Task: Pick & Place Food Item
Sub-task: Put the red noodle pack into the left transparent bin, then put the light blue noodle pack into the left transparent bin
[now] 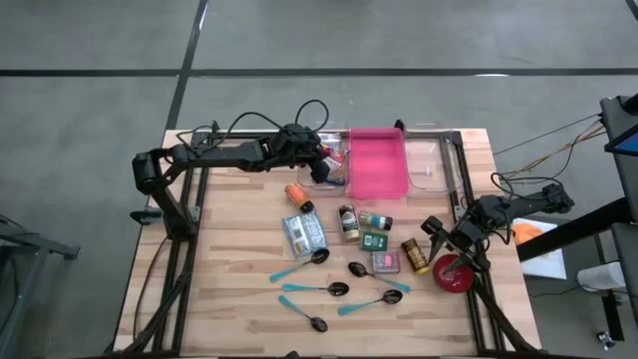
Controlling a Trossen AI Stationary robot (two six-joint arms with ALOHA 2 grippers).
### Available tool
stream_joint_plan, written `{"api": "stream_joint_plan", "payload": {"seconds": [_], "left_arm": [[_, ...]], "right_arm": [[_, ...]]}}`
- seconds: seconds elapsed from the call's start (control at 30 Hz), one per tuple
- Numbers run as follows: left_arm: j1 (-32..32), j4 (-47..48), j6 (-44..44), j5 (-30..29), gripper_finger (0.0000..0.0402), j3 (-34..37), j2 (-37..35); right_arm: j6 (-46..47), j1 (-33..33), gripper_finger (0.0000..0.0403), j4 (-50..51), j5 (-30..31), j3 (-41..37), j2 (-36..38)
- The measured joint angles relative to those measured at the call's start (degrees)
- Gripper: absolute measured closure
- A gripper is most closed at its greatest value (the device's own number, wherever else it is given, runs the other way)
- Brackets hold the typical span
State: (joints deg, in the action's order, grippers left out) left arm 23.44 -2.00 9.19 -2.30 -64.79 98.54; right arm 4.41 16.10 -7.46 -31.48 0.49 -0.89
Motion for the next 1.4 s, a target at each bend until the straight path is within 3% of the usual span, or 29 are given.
{"api": "stream_joint_plan", "payload": {"seconds": [0.23,0.63,0.77,1.17,1.4], "left_arm": [[0.0,-0.1,-0.1,0.0,0.032,0.0,0.0],[0.0,-0.4,-1.9,3.8,0.0117,0.0,0.0],[0.1,-1.4,-1.9,3.6,0.0072,-0.1,0.0],[-0.5,-0.4,0.7,3.5,0.0058,-0.1,-1.2],[-3.9,5.4,0.1,-1.6,0.0058,-0.1,-5.7]], "right_arm": [[0.0,0.0,0.0197,0.0,0.0,0.0,0.0],[0.0,0.0,0.0197,0.0,0.0,0.0,0.0],[-0.1,0.0,0.0197,0.0,0.0,0.0,0.0],[0.0,0.0,0.0197,0.0,0.0,0.0,0.0],[-0.1,0.0,0.0197,0.0,0.0,0.0,0.0]]}}
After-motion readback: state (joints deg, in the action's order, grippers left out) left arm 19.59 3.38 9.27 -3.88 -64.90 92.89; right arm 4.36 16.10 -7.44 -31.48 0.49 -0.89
